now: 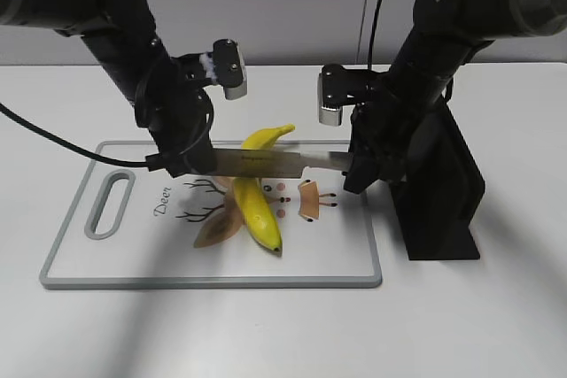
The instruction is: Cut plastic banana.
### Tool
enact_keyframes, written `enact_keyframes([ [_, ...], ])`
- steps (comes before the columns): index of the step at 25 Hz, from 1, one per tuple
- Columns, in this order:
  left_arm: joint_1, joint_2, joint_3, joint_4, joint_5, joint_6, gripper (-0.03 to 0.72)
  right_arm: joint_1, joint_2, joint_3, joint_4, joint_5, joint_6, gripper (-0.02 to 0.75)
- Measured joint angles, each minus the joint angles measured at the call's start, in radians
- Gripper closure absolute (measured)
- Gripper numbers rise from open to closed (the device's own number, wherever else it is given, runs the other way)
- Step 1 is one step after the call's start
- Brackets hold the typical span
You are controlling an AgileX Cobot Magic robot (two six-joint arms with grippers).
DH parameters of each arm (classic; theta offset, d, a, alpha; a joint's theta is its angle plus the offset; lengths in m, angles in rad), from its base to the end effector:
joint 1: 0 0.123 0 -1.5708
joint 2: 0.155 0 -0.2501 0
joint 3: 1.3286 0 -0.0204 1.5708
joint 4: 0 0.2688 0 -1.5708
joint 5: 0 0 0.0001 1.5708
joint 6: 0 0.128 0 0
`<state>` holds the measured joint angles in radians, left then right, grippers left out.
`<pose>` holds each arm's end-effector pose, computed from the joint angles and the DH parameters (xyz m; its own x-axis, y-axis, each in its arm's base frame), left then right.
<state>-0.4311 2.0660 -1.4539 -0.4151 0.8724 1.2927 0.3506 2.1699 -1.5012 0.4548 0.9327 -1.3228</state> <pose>0.3654 -0.2116 0.0861 -0.0774 0.9258 -0.3700 0.9953 0.0932 0.0247 0.3789 0.1867 0.0556 -0.1651 -0.9193 -0.3573 -0.9859 0.1443 0.0843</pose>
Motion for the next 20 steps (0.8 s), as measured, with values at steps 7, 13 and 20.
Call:
enact_keyframes([
  [7,0.0,0.0,0.0,-0.004,-0.001,0.002,0.67,0.0,0.0,-0.001,-0.002,-0.002,0.002,0.552],
  [13,0.0,-0.019,0.004,0.006,-0.009,0.003,0.67,0.001,-0.025,0.0,-0.003,0.001,0.023,0.55],
  [20,-0.003,-0.089,0.014,0.043,-0.006,-0.001,0.67,0.007,-0.091,0.003,-0.002,0.011,0.034,0.55],
])
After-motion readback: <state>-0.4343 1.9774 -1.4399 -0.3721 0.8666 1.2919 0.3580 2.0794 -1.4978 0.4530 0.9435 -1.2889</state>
